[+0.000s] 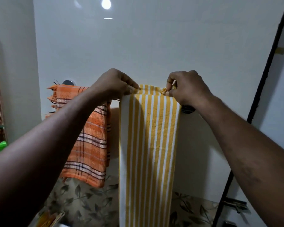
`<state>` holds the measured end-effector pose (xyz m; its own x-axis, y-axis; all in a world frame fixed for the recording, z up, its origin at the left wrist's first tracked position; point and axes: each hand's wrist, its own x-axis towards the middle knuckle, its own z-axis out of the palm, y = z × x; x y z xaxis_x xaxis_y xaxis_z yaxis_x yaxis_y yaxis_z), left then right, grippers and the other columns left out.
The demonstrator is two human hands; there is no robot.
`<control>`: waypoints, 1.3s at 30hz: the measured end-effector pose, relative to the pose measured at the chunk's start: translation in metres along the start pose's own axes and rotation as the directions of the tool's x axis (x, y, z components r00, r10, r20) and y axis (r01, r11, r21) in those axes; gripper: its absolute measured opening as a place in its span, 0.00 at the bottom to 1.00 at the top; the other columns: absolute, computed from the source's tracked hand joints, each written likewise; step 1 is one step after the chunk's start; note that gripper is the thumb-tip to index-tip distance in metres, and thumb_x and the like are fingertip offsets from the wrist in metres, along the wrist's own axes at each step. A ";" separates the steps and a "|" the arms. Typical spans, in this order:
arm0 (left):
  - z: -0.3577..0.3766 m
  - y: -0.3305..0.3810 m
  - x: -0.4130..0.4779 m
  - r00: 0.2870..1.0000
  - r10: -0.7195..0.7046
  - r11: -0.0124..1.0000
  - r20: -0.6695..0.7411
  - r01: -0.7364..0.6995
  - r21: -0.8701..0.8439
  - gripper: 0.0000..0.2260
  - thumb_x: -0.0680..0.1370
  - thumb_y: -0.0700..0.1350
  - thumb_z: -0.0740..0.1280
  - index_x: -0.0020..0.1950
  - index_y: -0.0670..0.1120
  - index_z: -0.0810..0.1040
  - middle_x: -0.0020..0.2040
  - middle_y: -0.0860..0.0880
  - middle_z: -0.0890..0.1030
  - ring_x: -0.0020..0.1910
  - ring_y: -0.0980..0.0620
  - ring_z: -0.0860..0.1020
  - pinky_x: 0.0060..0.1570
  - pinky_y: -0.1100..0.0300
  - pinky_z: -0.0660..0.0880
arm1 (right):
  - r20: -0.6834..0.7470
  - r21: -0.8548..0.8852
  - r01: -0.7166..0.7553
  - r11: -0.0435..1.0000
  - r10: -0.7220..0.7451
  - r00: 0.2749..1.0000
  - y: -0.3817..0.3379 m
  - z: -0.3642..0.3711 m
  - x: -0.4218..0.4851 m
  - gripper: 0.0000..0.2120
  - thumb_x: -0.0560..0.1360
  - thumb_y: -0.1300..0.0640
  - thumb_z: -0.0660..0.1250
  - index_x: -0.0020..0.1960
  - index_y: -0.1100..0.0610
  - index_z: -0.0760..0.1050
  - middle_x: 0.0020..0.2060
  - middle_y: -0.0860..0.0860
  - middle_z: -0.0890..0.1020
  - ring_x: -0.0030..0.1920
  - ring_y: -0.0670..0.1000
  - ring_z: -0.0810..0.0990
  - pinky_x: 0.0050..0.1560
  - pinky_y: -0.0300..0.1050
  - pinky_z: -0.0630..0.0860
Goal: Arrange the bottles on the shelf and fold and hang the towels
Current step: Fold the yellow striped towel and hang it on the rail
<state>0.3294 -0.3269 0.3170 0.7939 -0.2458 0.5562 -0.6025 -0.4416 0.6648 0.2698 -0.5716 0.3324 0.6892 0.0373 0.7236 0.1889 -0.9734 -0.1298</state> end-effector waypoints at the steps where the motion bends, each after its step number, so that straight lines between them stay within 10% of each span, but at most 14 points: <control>1: 0.000 -0.001 0.000 1.000 -0.006 0.999 -0.007 0.006 -0.044 0.08 0.78 0.37 0.74 0.52 0.48 0.89 0.47 0.48 0.89 0.48 0.48 0.87 0.50 0.51 0.86 | 0.010 -0.011 -0.001 1.000 0.001 1.000 -0.003 -0.002 0.000 0.08 0.73 0.55 0.80 0.43 0.47 0.81 0.42 0.44 0.81 0.43 0.45 0.80 0.46 0.46 0.81; 6: 0.001 -0.003 -0.011 0.993 0.006 0.931 -0.117 -0.048 -0.362 0.10 0.77 0.35 0.75 0.56 0.45 0.87 0.50 0.44 0.87 0.45 0.46 0.87 0.39 0.56 0.84 | -0.097 0.117 0.006 0.993 0.005 0.995 -0.010 -0.009 0.007 0.08 0.74 0.56 0.78 0.46 0.51 0.79 0.40 0.43 0.79 0.42 0.44 0.78 0.41 0.41 0.74; 13: 0.008 -0.017 -0.026 0.987 0.126 0.920 -0.099 -0.154 -0.360 0.21 0.76 0.34 0.75 0.67 0.48 0.82 0.65 0.50 0.78 0.59 0.43 0.82 0.54 0.51 0.85 | -0.181 0.331 -0.021 0.943 0.085 0.980 -0.007 0.014 -0.001 0.11 0.77 0.67 0.68 0.45 0.51 0.79 0.42 0.42 0.82 0.46 0.42 0.81 0.37 0.25 0.70; 31: 0.015 -0.004 -0.030 0.982 0.141 0.950 -0.129 -0.171 -0.262 0.24 0.75 0.38 0.77 0.71 0.46 0.79 0.71 0.51 0.74 0.60 0.52 0.81 0.52 0.63 0.83 | -0.160 0.289 0.037 0.957 0.010 0.987 0.001 0.005 -0.010 0.13 0.76 0.66 0.70 0.43 0.48 0.80 0.41 0.40 0.82 0.45 0.40 0.81 0.47 0.42 0.82; 39: 0.018 -0.005 -0.057 0.974 0.104 0.794 -0.200 -0.203 -0.574 0.28 0.72 0.31 0.77 0.71 0.46 0.79 0.66 0.46 0.79 0.64 0.44 0.81 0.59 0.54 0.82 | -0.393 0.496 0.135 0.857 0.083 0.916 -0.011 -0.005 -0.036 0.06 0.76 0.65 0.70 0.49 0.56 0.76 0.38 0.42 0.78 0.37 0.37 0.75 0.39 0.31 0.72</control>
<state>0.2885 -0.3257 0.2727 0.6942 -0.1134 0.7108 -0.6861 0.1945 0.7011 0.2394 -0.5633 0.3116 0.3723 -0.1349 0.9182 0.6026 -0.7174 -0.3498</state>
